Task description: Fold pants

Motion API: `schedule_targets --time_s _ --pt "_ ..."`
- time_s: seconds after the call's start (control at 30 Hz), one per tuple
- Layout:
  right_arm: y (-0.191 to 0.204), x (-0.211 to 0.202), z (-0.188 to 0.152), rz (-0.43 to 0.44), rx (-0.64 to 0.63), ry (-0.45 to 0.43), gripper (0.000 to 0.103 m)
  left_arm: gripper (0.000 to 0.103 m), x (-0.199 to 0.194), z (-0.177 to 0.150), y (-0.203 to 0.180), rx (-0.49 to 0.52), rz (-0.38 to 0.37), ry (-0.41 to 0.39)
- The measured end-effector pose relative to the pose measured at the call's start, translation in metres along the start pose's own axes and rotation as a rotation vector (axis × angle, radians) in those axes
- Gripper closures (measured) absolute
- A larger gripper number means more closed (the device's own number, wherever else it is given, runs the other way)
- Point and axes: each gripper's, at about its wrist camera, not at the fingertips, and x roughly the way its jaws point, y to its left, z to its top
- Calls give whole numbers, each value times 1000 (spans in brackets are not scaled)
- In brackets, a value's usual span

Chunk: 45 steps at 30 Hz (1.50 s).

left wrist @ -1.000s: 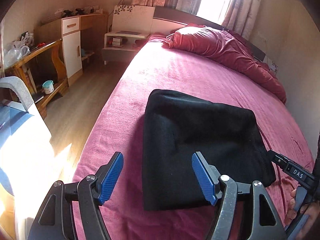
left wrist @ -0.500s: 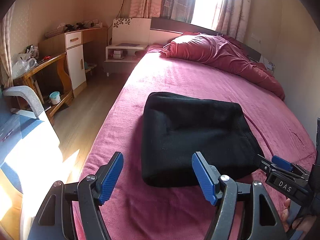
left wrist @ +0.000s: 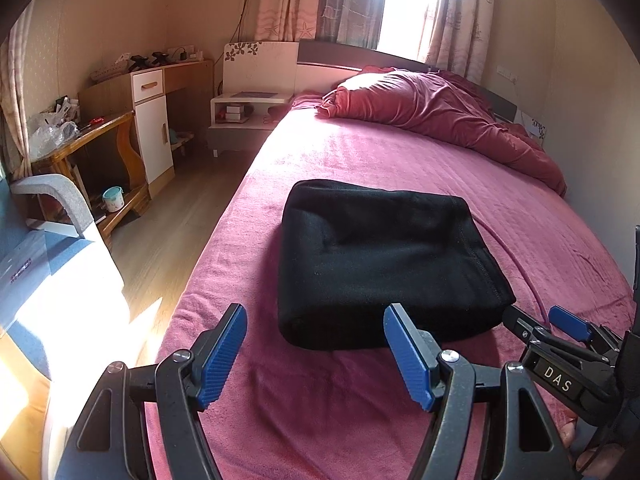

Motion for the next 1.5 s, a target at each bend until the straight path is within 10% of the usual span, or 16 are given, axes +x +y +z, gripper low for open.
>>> schedule_targets --time_s 1.5 --pt "11 -49 7 -15 -48 -127 22 28 -29 3 -13 2 39 -60"
